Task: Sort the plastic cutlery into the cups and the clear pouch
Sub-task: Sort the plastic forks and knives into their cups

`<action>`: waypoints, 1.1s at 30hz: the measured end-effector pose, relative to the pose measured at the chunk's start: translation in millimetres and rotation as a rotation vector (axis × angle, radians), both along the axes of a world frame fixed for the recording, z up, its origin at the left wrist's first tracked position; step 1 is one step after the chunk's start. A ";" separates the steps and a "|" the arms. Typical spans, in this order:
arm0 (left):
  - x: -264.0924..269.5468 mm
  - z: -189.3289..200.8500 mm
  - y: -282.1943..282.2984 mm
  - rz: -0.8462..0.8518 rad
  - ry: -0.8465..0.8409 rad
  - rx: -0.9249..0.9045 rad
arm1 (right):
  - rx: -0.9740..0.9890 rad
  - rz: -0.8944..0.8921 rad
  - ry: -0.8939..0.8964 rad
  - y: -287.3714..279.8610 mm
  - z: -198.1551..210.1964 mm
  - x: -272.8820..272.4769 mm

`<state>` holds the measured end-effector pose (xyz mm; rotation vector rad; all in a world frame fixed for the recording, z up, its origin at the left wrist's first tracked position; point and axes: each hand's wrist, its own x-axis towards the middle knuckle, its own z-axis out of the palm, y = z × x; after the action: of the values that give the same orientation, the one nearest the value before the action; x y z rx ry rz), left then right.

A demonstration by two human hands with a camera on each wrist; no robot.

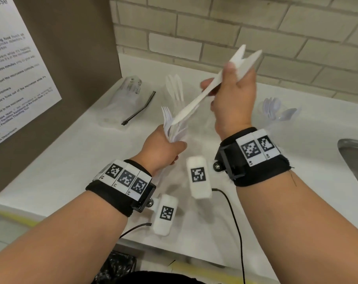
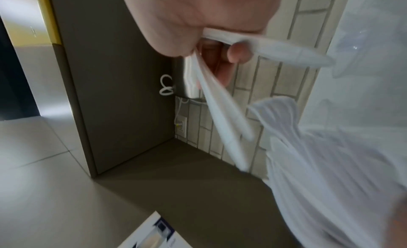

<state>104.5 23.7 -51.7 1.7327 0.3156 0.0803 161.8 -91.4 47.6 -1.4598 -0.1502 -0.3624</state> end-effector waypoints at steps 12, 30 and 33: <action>-14.8 15.0 11.2 -0.379 0.072 -0.733 | -0.199 0.322 0.304 -16.6 -23.0 -5.6; -14.9 10.1 7.3 -0.387 0.161 -0.463 | -0.269 0.366 0.182 -10.7 -15.1 -7.4; -12.5 11.7 7.1 -0.364 0.125 -0.473 | -0.316 0.446 0.234 -15.2 -16.7 -8.0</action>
<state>91.9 30.7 -40.0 1.3010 0.0930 -0.3442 153.7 -106.6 30.8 -1.7141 -0.3481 0.2046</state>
